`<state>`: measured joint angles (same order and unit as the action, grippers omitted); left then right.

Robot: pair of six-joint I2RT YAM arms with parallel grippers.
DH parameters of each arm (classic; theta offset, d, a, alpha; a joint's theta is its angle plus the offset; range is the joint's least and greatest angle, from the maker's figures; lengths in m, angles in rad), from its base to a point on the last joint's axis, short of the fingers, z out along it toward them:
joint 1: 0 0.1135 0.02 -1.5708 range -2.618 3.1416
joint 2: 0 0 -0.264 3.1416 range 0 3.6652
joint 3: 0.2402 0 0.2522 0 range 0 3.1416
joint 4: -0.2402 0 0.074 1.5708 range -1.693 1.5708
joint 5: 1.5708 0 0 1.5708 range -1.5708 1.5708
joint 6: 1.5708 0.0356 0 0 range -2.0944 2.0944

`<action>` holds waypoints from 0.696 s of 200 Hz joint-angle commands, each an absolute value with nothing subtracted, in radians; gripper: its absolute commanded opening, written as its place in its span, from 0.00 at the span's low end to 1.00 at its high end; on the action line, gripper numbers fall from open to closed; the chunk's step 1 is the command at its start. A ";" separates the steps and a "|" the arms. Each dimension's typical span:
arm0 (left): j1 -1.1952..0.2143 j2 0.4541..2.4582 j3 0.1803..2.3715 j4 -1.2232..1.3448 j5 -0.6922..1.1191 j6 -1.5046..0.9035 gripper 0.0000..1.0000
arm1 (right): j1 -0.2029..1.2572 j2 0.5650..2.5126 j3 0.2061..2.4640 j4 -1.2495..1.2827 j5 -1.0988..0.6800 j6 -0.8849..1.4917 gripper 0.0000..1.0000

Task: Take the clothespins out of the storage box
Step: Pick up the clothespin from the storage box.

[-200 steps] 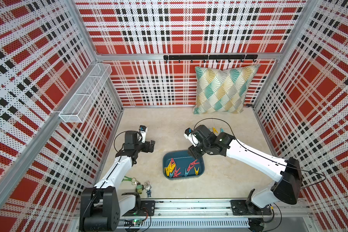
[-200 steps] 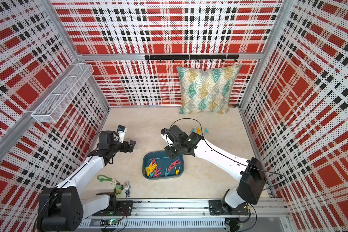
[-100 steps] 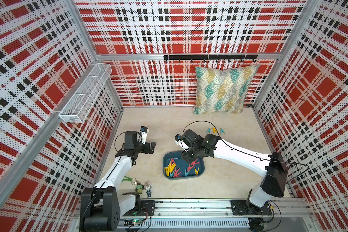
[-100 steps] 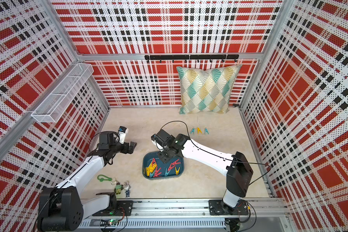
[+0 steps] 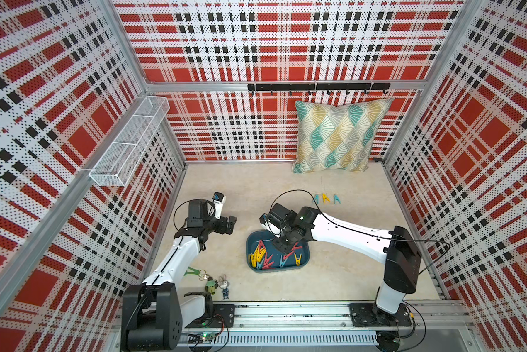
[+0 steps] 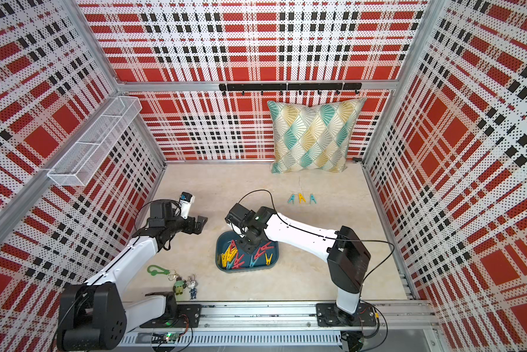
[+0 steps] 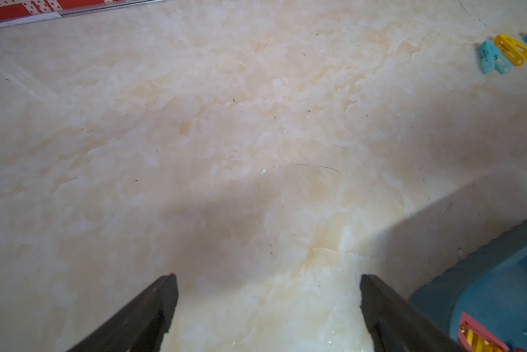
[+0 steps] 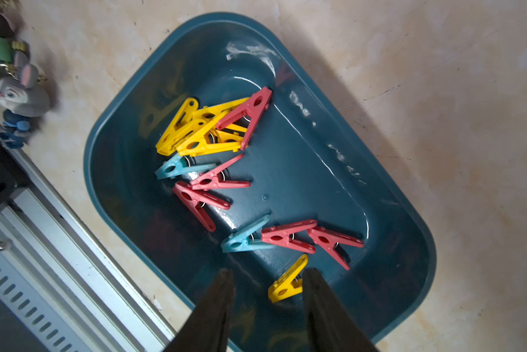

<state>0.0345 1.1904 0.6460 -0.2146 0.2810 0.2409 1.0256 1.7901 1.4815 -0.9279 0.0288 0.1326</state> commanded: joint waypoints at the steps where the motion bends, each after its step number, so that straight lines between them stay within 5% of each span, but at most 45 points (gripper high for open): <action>1: 0.050 1.195 0.669 -0.225 0.290 0.256 0.99 | 1.034 1.823 1.505 -0.957 0.053 0.102 0.45; 139: 0.064 1.191 0.672 -0.227 0.295 0.251 0.99 | 1.034 1.984 1.553 -0.712 -0.053 0.357 0.40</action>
<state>0.0517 1.1923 0.6460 -0.2180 0.2821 0.2443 1.0267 1.9572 1.5387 -0.7582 -0.0372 0.2840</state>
